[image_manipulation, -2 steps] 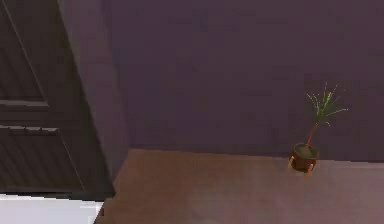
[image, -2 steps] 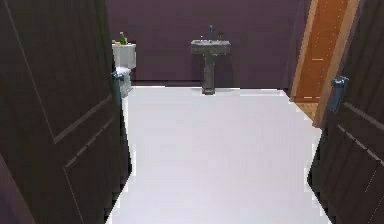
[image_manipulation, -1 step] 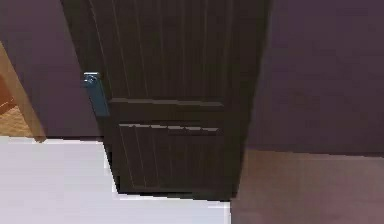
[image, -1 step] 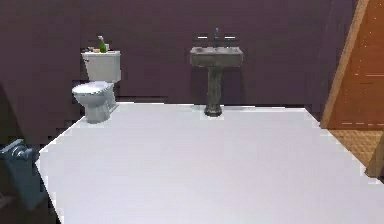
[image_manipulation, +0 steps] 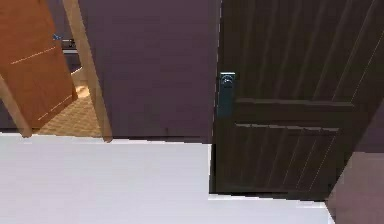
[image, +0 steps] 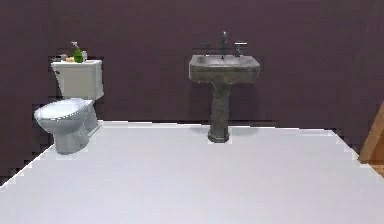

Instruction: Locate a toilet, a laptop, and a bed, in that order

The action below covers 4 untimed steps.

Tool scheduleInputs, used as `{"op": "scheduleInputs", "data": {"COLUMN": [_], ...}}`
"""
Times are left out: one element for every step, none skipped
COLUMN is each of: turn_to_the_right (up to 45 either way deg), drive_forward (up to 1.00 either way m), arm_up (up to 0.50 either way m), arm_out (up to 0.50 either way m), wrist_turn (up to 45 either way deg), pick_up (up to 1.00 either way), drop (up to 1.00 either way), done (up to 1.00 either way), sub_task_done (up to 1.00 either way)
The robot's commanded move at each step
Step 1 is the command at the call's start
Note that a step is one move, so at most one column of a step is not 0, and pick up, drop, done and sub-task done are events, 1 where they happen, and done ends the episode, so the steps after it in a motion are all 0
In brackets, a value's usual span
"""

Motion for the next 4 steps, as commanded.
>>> {"op": "scheduleInputs", "data": {"turn_to_the_right": [-21.0,0.0,-6.0,0.0], "drive_forward": [0.0,1.0,0.0,0.75], "arm_up": [0.0,0.0,0.0,0.0], "arm_out": [0.0,0.0,0.0,0.0], "wrist_turn": [0.0,0.0,0.0,0.0], "pick_up": [0.0,0.0,0.0,0.0], "drop": [0.0,0.0,0.0,0.0], "done": [0.0,0.0,0.0,0.0], "sub_task_done": [0.0,0.0,0.0,0.0]}}
